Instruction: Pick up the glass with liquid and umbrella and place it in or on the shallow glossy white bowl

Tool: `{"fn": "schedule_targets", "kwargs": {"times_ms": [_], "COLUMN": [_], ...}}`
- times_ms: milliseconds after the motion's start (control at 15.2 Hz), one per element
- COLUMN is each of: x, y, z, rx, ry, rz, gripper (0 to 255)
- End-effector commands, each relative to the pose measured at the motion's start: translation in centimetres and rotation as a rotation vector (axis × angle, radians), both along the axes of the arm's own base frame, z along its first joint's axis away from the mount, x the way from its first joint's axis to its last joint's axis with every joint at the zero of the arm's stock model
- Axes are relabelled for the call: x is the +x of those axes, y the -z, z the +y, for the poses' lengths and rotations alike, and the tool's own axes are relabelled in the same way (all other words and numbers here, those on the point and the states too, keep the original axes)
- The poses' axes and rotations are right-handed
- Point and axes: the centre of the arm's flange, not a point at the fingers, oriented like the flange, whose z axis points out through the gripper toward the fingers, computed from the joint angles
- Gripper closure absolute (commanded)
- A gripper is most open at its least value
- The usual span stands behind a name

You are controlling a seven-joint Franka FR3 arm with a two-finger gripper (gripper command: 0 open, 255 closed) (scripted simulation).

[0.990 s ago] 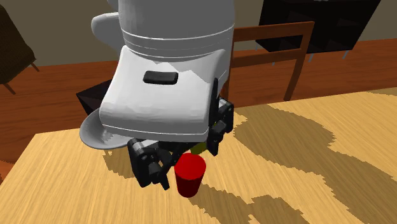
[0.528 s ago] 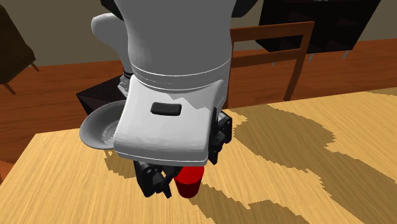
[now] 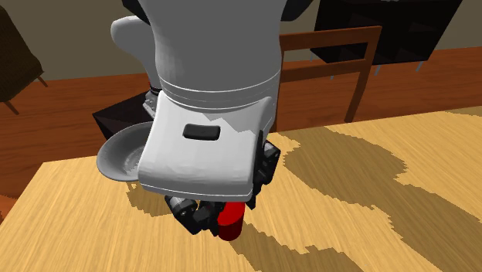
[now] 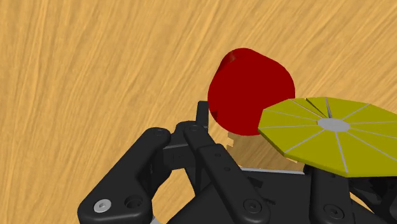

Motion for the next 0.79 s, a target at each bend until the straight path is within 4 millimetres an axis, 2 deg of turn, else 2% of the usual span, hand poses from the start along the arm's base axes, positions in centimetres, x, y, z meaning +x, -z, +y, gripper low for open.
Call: {"fn": "schedule_targets", "kwargs": {"times_ms": [0,396,726], "x": [0.0,0.0,0.0], "y": [0.0,0.0,-2.6], "z": [0.0,0.0,0.0], "rx": [0.000,0.000,0.000], "ry": [0.000,0.000,0.000], "rz": [0.001,0.001,0.001], "gripper": [255,255,255]}}
